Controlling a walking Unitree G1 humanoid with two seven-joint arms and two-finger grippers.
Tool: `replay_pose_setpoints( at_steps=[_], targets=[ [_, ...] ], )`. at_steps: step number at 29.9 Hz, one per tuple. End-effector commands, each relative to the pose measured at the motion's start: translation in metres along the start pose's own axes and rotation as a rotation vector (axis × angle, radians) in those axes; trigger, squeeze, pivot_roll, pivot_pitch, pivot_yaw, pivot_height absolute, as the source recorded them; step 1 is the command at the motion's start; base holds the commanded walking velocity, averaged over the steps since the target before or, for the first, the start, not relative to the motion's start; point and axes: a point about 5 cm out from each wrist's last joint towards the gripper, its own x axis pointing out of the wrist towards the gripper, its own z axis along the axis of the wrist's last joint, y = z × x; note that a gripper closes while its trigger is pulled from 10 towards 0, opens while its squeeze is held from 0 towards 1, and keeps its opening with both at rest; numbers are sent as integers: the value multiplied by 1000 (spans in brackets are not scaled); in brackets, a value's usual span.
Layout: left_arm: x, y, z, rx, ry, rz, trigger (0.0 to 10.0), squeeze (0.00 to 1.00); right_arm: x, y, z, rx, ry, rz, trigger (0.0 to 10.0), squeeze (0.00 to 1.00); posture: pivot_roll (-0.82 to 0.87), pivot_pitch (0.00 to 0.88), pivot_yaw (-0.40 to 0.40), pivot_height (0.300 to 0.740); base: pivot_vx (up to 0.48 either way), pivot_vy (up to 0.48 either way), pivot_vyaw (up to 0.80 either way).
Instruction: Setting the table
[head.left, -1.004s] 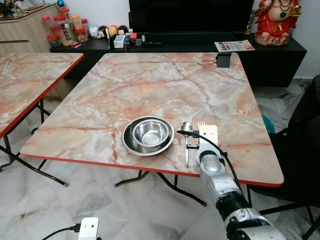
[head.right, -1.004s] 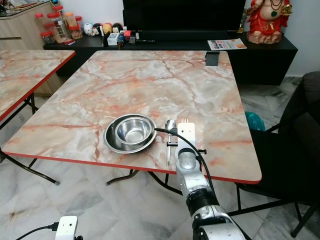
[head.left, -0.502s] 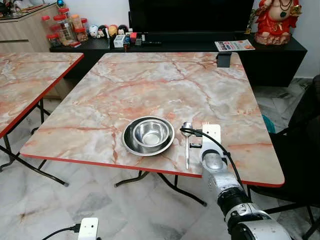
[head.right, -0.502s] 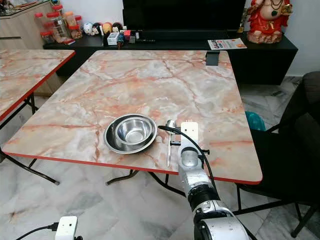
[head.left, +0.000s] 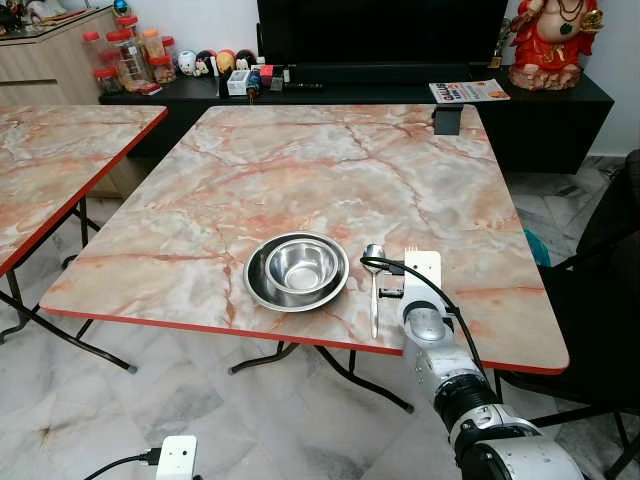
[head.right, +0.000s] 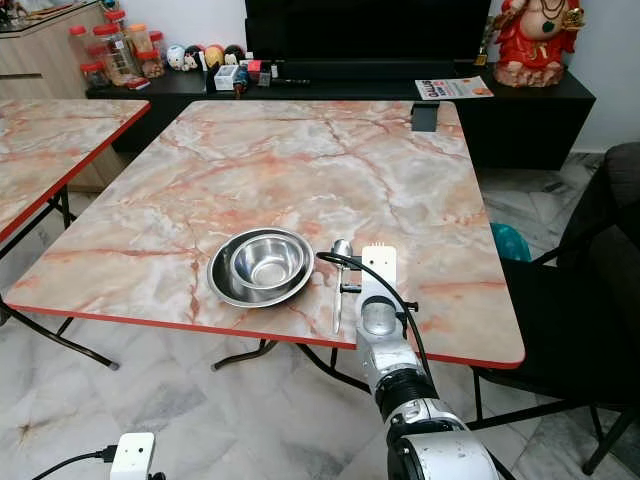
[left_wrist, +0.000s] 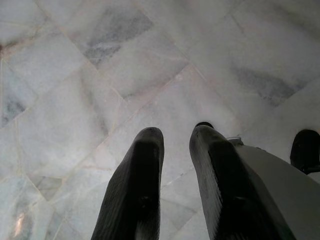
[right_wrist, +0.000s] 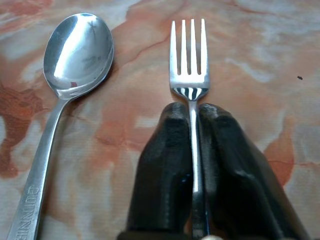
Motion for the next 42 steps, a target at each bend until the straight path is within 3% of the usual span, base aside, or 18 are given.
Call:
replay_pose_setpoints(
  at_steps=[1, 34, 35, 36, 42],
  targets=[
    [-1, 6, -4, 2, 22, 17, 10000, 0, 1, 3, 6, 21, -7, 11, 10000, 1000, -18, 0, 65, 732, 0, 0, 0],
    [0, 6, -2, 3, 22, 22, 10000, 0, 0, 11, 8, 33, -33, 68, 10000, 976, -17, 0, 64, 732, 0, 0, 0],
    [0, 5, -2, 3, 22, 21, 10000, 0, 0, 11, 9, 32, -35, 67, 10000, 59, -17, 0, 63, 732, 0, 0, 0],
    [0, 5, -2, 3, 22, 20, 10000, 0, 0, 11, 9, 31, -37, 67, 10000, 0, -18, 0, 63, 732, 0, 0, 0],
    [0, 4, 0, -1, 17, 18, 10000, 0, 1, 7, 20, 50, -117, 45, 10000, 0, -18, 0, 63, 732, 0, 0, 0]
  ],
)
